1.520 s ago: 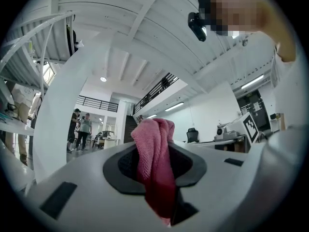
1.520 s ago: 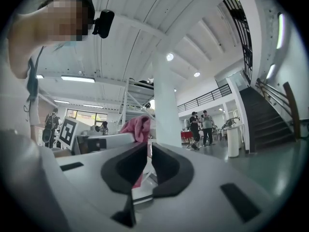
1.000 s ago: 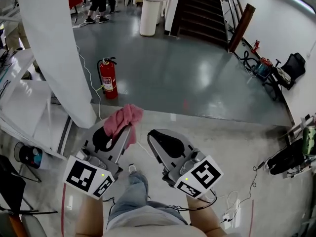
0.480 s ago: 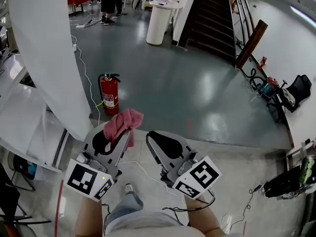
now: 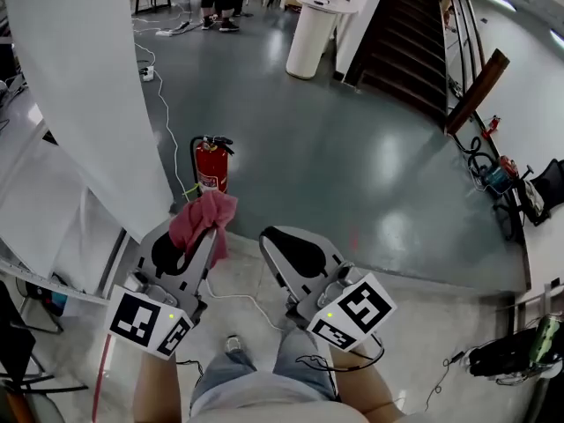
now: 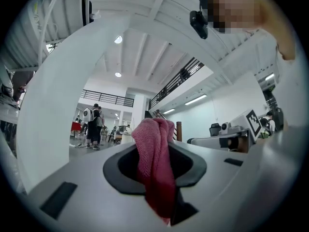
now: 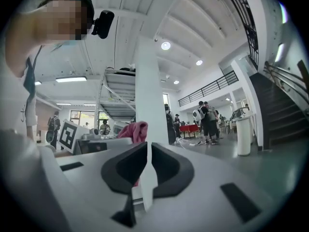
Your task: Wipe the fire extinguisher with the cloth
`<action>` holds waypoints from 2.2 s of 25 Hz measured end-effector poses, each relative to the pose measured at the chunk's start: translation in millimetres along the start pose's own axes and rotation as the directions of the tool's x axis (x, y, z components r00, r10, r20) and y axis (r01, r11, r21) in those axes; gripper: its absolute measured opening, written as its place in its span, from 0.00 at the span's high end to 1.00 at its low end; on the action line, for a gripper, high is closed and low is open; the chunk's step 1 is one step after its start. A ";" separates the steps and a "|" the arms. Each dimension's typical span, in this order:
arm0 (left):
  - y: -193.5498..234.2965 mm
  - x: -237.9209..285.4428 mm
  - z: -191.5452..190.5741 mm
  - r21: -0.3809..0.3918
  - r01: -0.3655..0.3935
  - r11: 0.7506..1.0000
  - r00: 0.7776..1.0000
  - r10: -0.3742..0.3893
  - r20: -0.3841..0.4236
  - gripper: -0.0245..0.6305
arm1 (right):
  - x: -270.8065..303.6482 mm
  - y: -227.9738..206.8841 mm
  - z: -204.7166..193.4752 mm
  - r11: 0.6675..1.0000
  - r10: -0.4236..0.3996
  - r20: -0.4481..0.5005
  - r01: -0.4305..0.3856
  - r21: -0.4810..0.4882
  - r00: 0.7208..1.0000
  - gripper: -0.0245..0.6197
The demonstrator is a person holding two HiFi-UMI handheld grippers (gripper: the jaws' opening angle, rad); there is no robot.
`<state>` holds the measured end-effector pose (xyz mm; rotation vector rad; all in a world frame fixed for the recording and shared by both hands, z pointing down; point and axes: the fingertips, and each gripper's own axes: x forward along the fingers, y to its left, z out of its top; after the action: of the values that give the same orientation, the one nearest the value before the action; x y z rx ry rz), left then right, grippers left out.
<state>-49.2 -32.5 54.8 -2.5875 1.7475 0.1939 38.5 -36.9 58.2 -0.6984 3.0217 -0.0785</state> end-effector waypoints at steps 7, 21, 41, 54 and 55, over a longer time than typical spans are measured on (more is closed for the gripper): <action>21.7 52.0 -6.5 0.018 -0.099 0.995 0.995 0.098 0.008 0.79 | 35.5 -60.5 1.5 0.994 0.113 0.003 -0.113 0.003 0.994 0.90; 26.8 175.5 -33.1 0.048 -0.371 0.928 0.929 0.370 0.012 0.80 | 76.1 -204.9 1.6 0.912 0.411 -0.031 -0.409 0.037 0.911 0.90; 161.0 220.1 -234.2 0.206 -0.267 0.941 0.918 0.314 -0.243 0.82 | 182.3 -248.0 -102.9 0.876 0.480 -0.068 -0.475 0.084 0.874 0.90; 262.0 255.1 -415.7 0.395 -0.147 0.907 0.933 0.260 -0.248 0.82 | 239.5 -266.3 -328.5 0.883 0.469 -0.005 -0.469 0.022 0.883 0.90; 264.8 258.3 -422.6 0.414 -0.152 0.898 0.936 0.265 -0.231 0.82 | 239.8 -269.2 -343.9 0.882 0.471 0.006 -0.471 0.014 0.882 0.90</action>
<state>-158.8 -404.3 461.1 -2.2195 1.9112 -0.5015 -76.2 -369.9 410.6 0.0565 3.0841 -0.0835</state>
